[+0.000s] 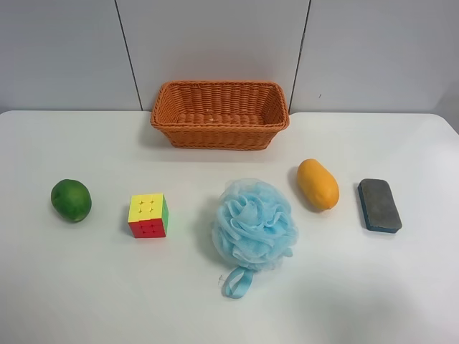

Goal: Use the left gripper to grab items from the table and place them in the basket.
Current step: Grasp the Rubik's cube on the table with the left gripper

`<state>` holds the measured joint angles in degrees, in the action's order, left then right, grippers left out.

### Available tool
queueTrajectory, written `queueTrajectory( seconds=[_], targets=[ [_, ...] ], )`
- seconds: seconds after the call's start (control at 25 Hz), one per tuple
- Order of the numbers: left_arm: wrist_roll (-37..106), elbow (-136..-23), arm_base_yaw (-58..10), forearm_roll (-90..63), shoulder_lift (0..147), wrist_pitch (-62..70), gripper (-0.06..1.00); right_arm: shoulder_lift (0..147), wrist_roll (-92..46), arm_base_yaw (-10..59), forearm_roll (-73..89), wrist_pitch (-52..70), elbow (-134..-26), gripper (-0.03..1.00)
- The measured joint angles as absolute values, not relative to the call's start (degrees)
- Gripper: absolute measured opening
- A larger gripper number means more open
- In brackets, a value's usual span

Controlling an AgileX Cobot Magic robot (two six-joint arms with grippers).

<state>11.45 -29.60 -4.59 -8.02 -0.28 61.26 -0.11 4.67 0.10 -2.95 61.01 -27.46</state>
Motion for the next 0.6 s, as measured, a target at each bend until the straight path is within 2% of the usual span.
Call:
queueTrajectory(
  seconds=[0.6],
  targets=[
    [11.45, -29.60, -4.59, -7.96, -0.28, 61.26, 0.99, -0.11, 4.67, 0.10, -2.95, 61.01, -27.46, 0.99]
  ],
)
